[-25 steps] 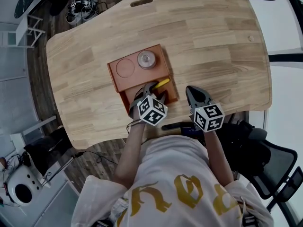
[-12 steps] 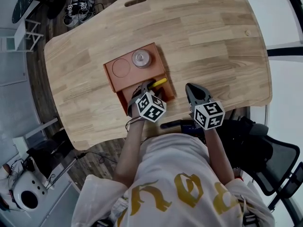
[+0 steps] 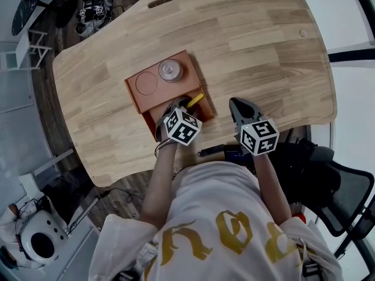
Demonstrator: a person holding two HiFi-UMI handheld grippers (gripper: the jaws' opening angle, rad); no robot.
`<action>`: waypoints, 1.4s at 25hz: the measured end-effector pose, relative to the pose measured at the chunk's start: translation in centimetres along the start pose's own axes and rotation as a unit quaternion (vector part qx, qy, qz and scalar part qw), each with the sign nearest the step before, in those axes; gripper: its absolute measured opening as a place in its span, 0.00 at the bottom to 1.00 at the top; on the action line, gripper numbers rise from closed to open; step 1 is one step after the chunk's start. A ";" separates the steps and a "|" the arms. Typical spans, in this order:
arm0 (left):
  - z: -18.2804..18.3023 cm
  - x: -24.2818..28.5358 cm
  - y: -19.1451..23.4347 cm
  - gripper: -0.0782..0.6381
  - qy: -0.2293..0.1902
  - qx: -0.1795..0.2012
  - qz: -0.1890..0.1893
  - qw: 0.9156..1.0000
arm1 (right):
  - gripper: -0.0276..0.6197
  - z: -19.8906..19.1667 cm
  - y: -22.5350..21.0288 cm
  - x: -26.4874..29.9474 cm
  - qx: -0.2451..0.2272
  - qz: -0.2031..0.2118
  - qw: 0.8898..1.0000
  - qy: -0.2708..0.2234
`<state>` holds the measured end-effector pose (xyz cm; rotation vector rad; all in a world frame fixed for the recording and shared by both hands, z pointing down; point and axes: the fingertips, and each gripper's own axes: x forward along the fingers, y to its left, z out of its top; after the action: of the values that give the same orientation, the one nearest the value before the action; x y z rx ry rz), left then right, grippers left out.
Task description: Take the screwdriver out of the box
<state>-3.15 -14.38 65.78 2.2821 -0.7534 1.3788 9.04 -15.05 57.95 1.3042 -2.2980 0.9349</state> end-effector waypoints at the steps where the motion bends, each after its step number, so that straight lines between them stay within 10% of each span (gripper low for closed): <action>1: 0.0 0.0 0.1 0.29 0.001 -0.001 -0.001 1.000 | 0.06 0.1 0.1 0.0 0.000 0.000 1.000 -0.001; 17: -0.6 -1.8 -0.7 0.22 -0.009 0.019 -0.015 1.000 | 0.06 1.3 0.8 -0.6 0.002 -0.010 1.000 -0.024; 35: 0.7 -9.7 1.5 0.22 -0.114 0.014 0.090 0.989 | 0.06 6.8 4.9 -3.0 -0.071 -0.014 0.993 -0.098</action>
<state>-7.28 -13.55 56.88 2.4730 -1.0409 1.2214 6.59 -16.05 49.41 1.4201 -2.4343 0.6460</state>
